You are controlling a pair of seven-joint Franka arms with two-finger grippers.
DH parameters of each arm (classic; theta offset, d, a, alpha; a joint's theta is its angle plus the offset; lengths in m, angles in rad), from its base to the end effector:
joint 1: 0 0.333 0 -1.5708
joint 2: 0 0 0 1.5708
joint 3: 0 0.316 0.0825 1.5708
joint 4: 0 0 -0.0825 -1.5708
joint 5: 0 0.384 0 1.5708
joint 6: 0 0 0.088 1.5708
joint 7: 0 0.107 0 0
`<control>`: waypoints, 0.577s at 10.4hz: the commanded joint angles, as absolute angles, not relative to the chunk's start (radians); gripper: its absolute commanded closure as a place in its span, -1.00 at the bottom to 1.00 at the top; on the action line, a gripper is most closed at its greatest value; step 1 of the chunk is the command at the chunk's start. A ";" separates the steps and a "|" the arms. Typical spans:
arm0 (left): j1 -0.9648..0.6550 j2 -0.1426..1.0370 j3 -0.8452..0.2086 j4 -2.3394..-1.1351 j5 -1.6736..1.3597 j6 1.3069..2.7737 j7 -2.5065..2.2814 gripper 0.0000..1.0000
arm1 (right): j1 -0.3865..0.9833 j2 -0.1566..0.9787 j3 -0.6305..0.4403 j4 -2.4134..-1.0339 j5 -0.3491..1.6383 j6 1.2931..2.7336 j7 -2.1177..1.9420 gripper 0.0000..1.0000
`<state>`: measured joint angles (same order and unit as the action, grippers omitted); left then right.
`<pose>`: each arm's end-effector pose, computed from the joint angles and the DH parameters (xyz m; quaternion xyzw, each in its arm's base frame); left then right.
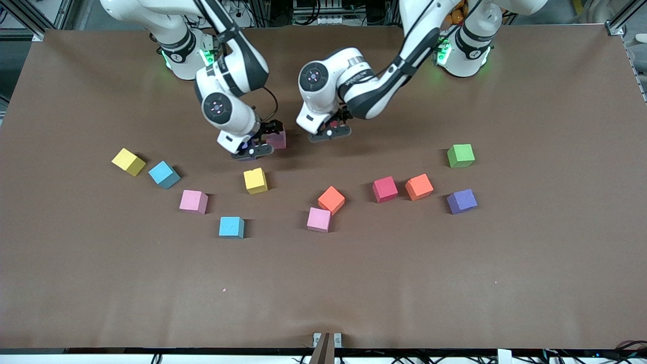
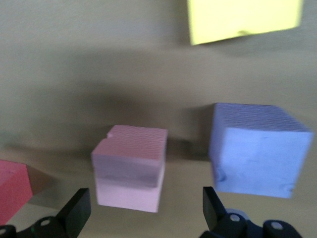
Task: Form number 2 with 11 blocks
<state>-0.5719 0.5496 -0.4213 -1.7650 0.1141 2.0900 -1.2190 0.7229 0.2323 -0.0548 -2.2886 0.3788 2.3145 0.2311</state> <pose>0.3709 -0.5209 0.2623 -0.9895 -0.0976 0.0948 0.0490 0.3953 0.3204 0.2352 -0.9851 -0.0743 0.1417 0.0632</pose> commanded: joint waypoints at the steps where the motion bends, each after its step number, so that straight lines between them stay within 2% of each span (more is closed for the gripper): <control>1: -0.473 0.538 -0.425 -1.723 0.140 2.052 -1.180 -1.00 | 0.764 0.261 -0.060 -2.290 0.402 2.364 0.252 -1.00; 6: -0.324 0.627 -0.425 -1.634 0.268 2.060 -1.135 -1.00 | 0.784 0.314 -0.061 -2.290 0.402 2.425 0.256 -1.00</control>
<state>-0.3410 0.5746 -0.4141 -1.6821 0.2366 2.0754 -1.1390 0.7659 0.2941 -0.0546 -2.2893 0.3802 2.3978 0.2461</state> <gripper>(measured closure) 0.000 0.000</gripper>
